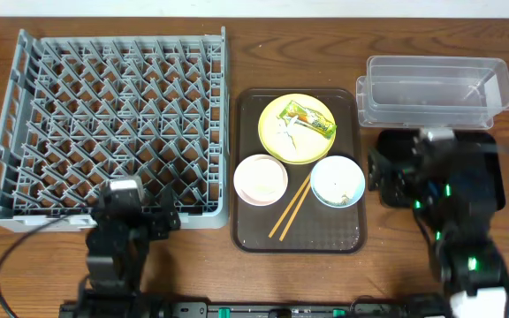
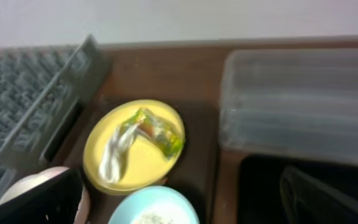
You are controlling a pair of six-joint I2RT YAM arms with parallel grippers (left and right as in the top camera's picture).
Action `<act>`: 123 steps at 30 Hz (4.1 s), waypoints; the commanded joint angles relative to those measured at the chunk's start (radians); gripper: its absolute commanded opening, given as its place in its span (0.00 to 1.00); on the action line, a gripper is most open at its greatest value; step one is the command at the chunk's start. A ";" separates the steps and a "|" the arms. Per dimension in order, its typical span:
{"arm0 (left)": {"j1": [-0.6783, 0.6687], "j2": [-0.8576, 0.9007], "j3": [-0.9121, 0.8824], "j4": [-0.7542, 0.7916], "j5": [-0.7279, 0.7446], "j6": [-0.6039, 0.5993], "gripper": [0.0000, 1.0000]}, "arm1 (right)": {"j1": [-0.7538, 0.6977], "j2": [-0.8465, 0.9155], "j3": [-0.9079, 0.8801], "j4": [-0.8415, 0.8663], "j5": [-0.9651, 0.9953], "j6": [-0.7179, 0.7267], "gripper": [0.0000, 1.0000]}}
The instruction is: Sort waste into correct bins and load items into the dishwasher rack
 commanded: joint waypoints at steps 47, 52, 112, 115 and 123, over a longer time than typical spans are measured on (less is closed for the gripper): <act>0.004 0.551 0.425 -0.343 -0.003 -0.029 0.94 | 0.367 1.128 0.543 -0.027 -0.066 0.079 0.21; 0.004 0.551 0.425 -0.343 -0.003 -0.029 0.94 | 0.358 1.101 0.546 -0.026 -0.067 0.087 0.09; 0.004 0.551 0.424 -0.343 -0.003 -0.029 0.94 | 0.301 1.123 0.545 -0.097 0.031 -0.074 0.16; 0.004 0.551 0.424 -0.343 -0.003 -0.029 0.94 | 0.294 1.060 0.546 -0.104 0.031 -0.064 0.14; 0.004 0.551 0.424 -0.343 -0.003 -0.029 0.94 | 0.203 0.836 0.547 -0.055 0.173 -0.008 0.11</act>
